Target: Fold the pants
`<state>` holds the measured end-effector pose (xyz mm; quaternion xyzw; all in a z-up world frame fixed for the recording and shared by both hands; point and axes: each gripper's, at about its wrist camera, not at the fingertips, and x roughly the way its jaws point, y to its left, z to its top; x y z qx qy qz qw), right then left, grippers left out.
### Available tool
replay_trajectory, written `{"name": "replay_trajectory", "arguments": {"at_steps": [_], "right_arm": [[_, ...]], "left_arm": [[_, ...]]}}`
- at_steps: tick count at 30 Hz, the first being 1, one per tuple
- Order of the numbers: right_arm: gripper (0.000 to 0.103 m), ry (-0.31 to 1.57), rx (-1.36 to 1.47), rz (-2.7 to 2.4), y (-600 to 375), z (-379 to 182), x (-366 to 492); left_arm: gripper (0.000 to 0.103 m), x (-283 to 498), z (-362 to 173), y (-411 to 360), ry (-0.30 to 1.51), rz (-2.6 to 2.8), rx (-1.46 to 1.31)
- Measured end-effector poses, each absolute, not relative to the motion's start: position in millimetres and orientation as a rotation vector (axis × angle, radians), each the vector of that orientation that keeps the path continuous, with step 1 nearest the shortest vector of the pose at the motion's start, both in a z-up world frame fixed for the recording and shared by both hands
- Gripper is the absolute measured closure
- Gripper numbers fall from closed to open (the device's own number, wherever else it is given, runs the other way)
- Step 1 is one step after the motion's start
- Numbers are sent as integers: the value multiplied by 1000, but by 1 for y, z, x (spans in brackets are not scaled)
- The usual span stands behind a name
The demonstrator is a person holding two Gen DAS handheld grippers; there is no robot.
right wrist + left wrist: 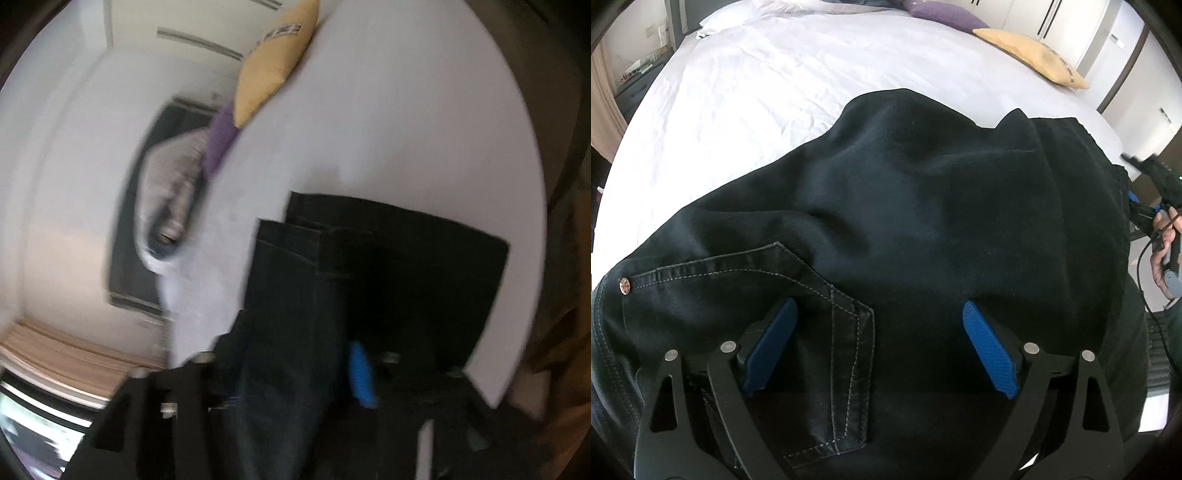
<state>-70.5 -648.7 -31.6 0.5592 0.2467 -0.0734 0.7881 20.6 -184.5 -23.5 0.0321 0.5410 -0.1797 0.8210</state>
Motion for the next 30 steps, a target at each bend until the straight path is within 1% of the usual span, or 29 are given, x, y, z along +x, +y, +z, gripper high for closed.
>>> {"name": "replay_trajectory", "arguments": {"at_steps": [1,3,5,7,8,9,10,12,13,18,27,30], "right_arm": [[34,518,1207,-159,-651,-30,-70],[34,519,1178,-170,-650,-27,-70],[34,567,1136,-201,-651,-24,-65],[43,618,1091,-254,-649,-20,-62],[45,640,1065,-274,-648,-18,-59],[55,662,1027,-292,-647,-16,-56],[74,676,992,-304,-647,-16,-54],[91,685,995,-307,-649,-19,-58],[94,681,1012,-306,-651,-23,-61],[97,599,1139,-287,-662,-40,-85],[98,514,1155,-320,-660,-34,-107],[98,482,1113,-308,-656,-21,-111]], "left_arm": [[11,22,-24,-186,1154,-380,69],[11,24,-24,-190,1157,-375,75],[10,23,-26,-190,1157,-371,82],[9,24,-28,-193,1158,-365,85],[8,24,-28,-195,1158,-363,87],[8,23,-29,-196,1158,-361,89],[8,23,-29,-197,1157,-361,91],[8,23,-29,-198,1156,-363,90],[8,22,-29,-199,1155,-364,90],[8,23,-31,-199,1157,-361,85],[8,22,-28,-195,1153,-356,73],[8,22,-27,-193,1152,-360,67]]}}
